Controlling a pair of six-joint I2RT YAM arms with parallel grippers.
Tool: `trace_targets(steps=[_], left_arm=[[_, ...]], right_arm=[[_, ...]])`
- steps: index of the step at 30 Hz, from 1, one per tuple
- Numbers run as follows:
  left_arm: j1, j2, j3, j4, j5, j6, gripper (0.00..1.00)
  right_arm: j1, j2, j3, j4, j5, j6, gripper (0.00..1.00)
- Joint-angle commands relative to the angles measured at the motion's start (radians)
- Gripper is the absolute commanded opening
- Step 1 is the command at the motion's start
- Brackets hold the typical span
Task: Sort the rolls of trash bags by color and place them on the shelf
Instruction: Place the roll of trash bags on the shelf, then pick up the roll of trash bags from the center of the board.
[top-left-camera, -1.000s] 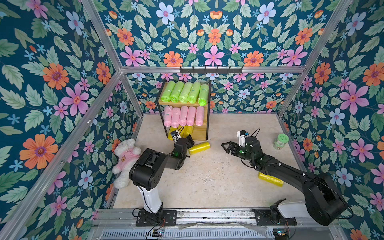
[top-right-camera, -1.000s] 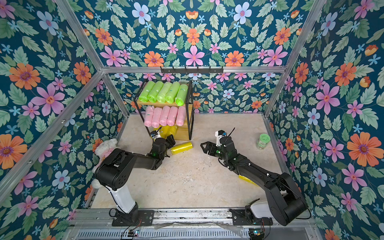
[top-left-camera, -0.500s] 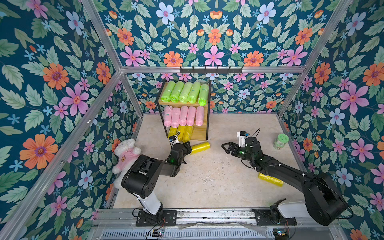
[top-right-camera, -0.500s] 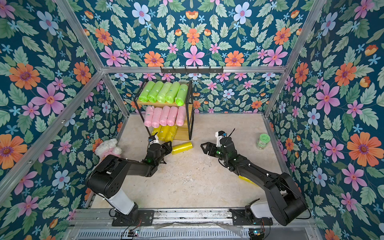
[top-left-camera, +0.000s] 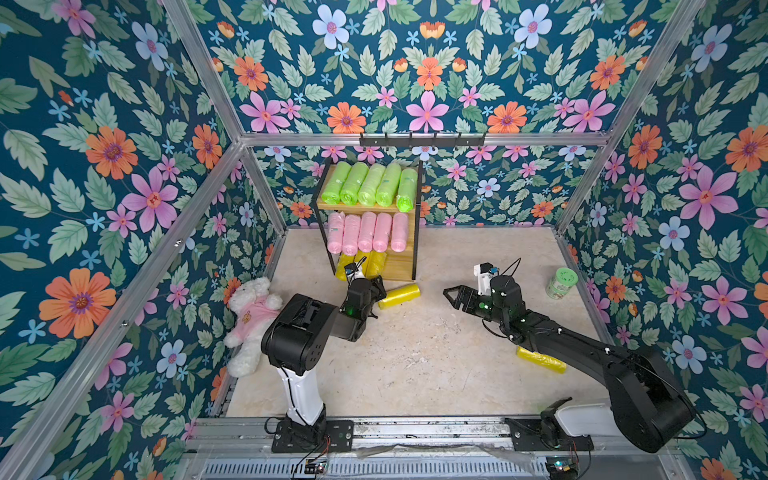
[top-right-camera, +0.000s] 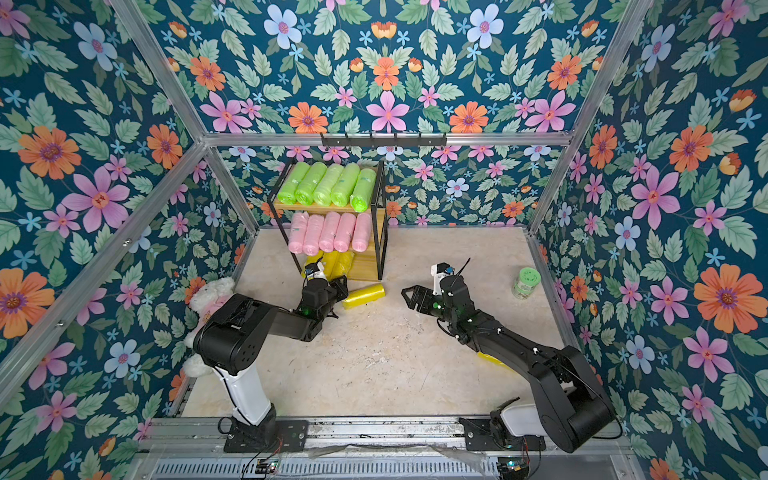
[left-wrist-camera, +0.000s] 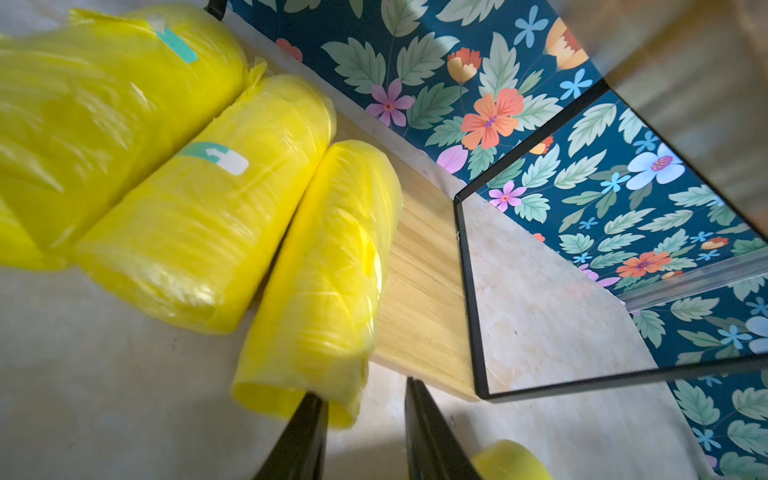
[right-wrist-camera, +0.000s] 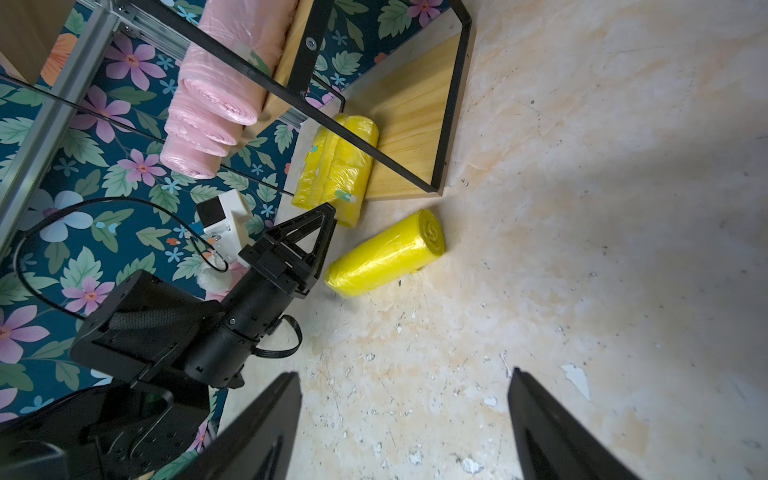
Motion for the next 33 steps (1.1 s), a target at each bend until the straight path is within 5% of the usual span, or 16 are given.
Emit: trace_targets(steps=[1, 9, 20, 33], left_arm=[[0.007, 0.028, 0.028, 0.039, -0.025, 0.013, 0.39], [0.011, 0.013, 0.006, 0.073, 0.021, 0.009, 0.49], [0.010, -0.220, -0.154, -0.091, 0.205, 0.043, 0.63], [-0.010, -0.121, -0.079, -0.145, 0.390, 0.204, 0.63]], right_arm=[[0.001, 0.005, 0.014, 0.010, 0.000, -0.001, 0.83], [0.001, 0.015, 0.030, -0.011, 0.001, -0.010, 0.83], [0.001, 0.039, 0.053, -0.020, 0.010, -0.035, 0.83], [0.005, 0.034, 0.026, 0.007, 0.003, -0.009, 0.83]])
